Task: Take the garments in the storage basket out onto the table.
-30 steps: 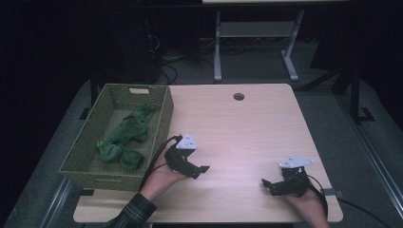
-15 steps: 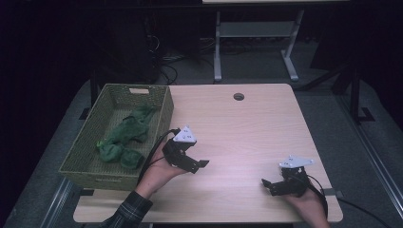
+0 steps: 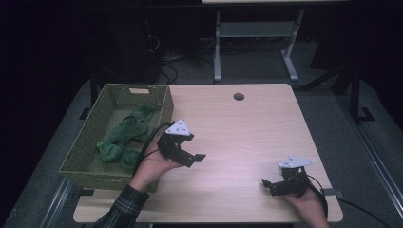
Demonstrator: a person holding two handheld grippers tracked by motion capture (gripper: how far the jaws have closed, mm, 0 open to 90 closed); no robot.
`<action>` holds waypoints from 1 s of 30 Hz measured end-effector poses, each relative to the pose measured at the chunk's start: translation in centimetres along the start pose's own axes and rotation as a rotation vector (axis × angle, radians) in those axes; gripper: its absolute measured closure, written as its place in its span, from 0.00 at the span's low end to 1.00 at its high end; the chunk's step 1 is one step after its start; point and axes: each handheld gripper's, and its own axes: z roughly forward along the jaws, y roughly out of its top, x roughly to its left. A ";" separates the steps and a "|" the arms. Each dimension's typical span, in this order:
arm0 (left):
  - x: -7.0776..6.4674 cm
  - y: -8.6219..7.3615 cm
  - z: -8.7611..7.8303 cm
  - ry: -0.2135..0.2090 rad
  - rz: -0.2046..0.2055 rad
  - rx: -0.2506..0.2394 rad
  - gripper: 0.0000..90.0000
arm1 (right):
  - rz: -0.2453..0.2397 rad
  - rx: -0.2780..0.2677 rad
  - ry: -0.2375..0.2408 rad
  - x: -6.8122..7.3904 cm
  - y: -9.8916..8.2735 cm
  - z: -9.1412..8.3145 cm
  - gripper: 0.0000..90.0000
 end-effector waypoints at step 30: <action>5.3 -1.5 -8.0 0.134 -0.079 -0.038 0.16 | 0.003 0.000 0.000 0.0 0.0 0.0 0.01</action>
